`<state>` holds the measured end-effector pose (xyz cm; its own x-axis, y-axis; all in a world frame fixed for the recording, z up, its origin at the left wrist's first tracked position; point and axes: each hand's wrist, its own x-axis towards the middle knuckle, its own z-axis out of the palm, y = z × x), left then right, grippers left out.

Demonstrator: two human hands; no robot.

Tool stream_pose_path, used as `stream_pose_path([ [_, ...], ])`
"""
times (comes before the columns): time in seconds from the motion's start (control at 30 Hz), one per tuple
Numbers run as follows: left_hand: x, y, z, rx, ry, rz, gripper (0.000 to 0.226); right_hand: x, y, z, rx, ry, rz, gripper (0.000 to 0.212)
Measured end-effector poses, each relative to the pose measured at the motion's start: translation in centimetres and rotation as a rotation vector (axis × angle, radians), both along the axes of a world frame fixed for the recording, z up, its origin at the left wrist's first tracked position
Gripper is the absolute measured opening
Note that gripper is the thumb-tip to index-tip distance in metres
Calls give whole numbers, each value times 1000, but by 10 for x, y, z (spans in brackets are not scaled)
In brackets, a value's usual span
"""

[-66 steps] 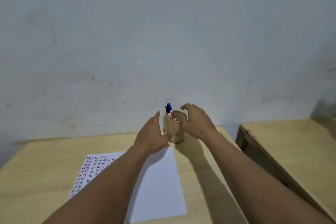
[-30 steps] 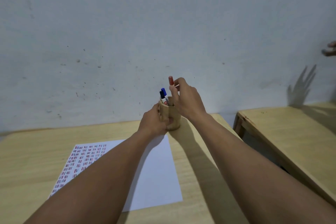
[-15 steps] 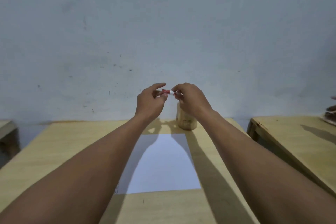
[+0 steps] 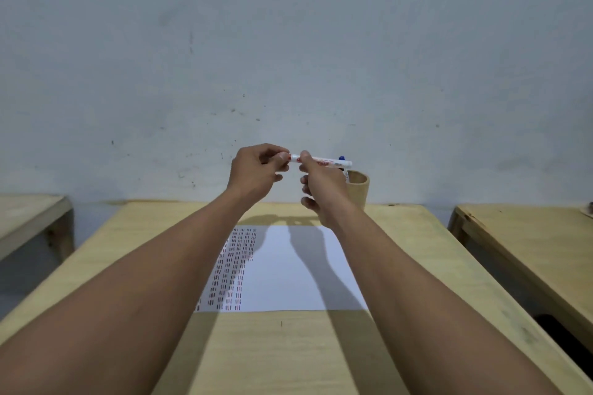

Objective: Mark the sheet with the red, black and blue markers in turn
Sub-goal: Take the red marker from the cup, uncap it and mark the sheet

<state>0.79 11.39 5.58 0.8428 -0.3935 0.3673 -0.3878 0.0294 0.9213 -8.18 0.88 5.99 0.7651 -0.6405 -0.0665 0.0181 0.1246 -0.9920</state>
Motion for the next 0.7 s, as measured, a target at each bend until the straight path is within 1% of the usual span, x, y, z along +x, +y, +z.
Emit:
stream_pose_path([
  [0.07, -1, 9, -1, 23, -2, -35, 14, 5, 7, -2, 256, -90, 44, 23],
  [0.1, 0, 14, -1, 35, -6, -42, 15, 8, 11, -3, 333, -129, 62, 22],
  [0.13, 0, 18, -2, 48, -10, -44, 16, 11, 14, -4, 367, -160, 70, 21],
  [0.3, 0, 34, -5, 85, -30, -10, 17, 16, 31, -11, 331, -265, 53, 22],
  [0.53, 5, 50, -9, 104, -1, 15, 20, 27, 50, -21, 289, -285, 25, 22],
  [0.7, 14, 65, -14, 119, 122, -22, 29, 34, 57, -28, 250, -266, 17, 21],
])
